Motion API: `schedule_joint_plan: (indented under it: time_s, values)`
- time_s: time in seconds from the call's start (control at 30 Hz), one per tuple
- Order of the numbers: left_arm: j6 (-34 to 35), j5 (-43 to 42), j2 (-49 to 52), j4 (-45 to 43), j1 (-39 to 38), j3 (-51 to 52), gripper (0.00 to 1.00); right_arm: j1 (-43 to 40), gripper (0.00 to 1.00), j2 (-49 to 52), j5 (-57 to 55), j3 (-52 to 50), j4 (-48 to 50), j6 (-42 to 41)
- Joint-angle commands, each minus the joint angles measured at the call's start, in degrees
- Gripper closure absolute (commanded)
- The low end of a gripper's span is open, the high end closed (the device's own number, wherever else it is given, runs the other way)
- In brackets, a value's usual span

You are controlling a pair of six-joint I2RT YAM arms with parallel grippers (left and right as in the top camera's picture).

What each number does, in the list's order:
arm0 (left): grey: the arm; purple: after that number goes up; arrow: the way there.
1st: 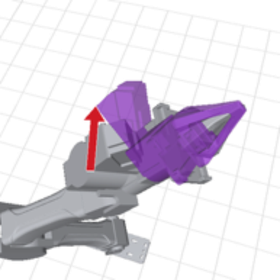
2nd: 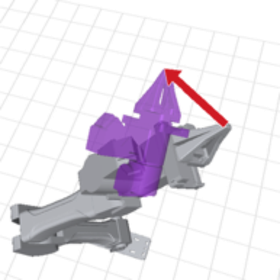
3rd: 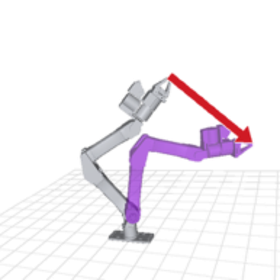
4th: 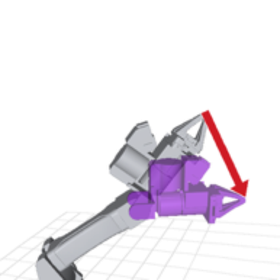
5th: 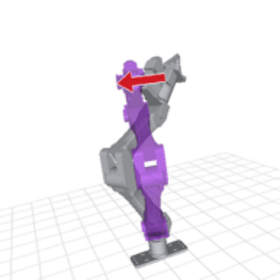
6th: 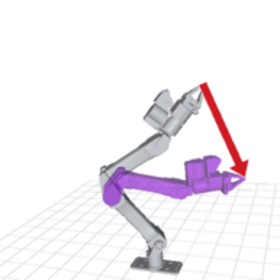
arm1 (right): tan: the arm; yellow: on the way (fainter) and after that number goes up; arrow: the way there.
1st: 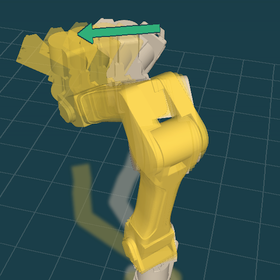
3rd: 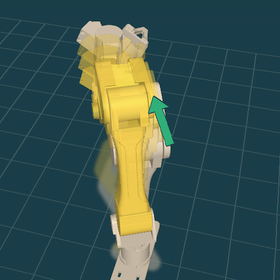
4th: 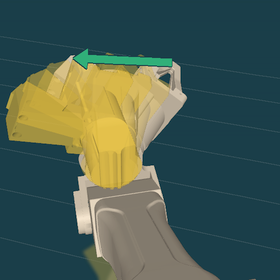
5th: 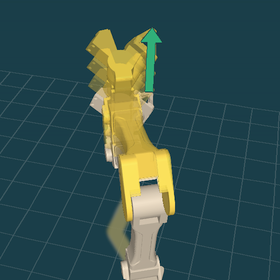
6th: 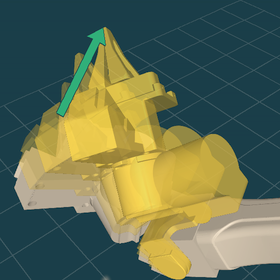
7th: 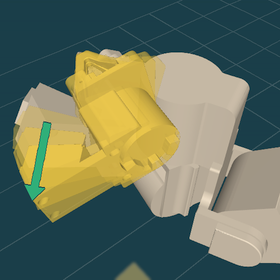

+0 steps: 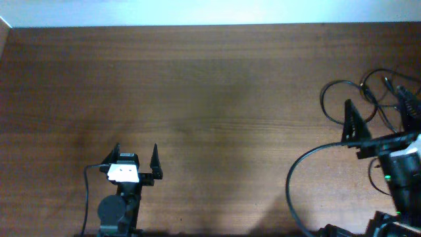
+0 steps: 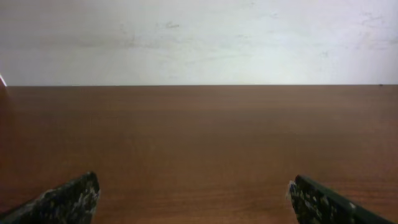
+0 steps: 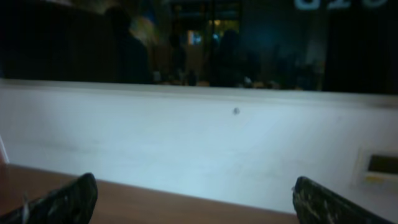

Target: Untangle cables

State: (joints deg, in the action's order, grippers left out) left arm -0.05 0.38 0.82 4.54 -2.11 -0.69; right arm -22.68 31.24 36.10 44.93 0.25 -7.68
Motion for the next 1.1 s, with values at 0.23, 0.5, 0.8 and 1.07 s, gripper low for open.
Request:
schedule_joint_plan:
  time_s: [0.23, 0.5, 0.8, 1.07]
  values:
    - [-0.9, -0.5, -0.5, 0.3, 0.4, 0.2, 0.01, 11.8, 0.01, -12.7, -20.0, -34.6, 26.4, -9.3]
    - [-0.9, -0.5, -0.5, 0.3, 0.4, 0.2, 0.01, 18.5, 0.01, -25.0, -29.5, -44.6, 15.6, -8.9]
    - [-0.9, -0.5, -0.5, 0.3, 0.4, 0.2, 0.01, 20.0, 0.01, -31.1, -26.4, -44.6, -4.2, 2.8]
    - [-0.9, -0.5, -0.5, 0.3, 0.4, 0.2, 0.01, 20.8, 0.01, -31.1, -26.4, -44.6, -4.3, 10.3]
